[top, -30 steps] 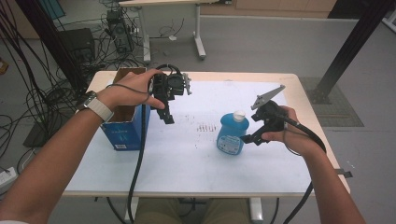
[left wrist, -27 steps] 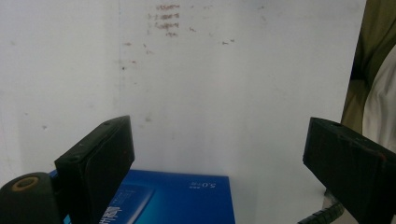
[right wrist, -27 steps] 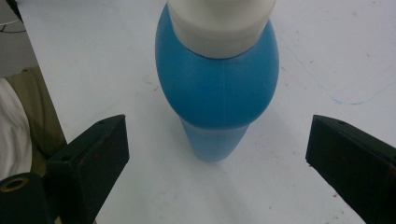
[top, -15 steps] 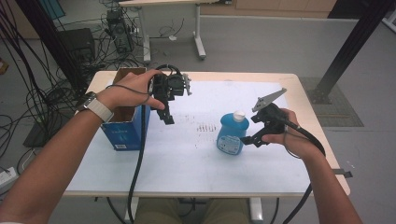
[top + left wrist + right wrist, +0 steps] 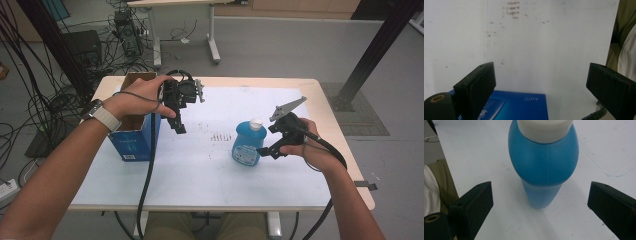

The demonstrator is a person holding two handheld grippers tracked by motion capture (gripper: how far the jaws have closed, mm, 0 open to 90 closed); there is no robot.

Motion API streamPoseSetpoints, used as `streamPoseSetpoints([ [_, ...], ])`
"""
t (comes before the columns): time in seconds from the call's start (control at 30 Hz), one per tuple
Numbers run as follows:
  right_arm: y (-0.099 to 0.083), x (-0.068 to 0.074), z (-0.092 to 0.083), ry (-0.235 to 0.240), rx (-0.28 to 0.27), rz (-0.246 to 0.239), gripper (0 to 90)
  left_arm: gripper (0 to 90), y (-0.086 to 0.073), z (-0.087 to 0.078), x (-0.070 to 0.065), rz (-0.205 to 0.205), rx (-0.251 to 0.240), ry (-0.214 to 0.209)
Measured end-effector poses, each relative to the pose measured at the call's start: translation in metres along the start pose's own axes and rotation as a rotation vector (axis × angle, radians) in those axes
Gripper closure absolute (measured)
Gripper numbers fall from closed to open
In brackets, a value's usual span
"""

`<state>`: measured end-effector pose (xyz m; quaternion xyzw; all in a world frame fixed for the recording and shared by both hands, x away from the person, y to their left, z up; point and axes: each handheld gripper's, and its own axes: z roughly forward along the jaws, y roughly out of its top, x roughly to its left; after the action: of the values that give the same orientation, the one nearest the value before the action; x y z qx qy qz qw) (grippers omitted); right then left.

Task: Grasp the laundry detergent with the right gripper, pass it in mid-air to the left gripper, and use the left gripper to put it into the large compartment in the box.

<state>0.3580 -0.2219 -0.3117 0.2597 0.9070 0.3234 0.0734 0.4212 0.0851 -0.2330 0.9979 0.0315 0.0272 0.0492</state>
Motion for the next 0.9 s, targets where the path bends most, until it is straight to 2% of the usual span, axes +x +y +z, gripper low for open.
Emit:
streamPoseSetpoints([
  [0.9, -0.0020, 0.0003, 0.0036, 0.011, -0.023, 0.006, 6.3, 9.2, -0.0016, 0.0002, 0.0014, -0.006, 0.003, 0.003],
])
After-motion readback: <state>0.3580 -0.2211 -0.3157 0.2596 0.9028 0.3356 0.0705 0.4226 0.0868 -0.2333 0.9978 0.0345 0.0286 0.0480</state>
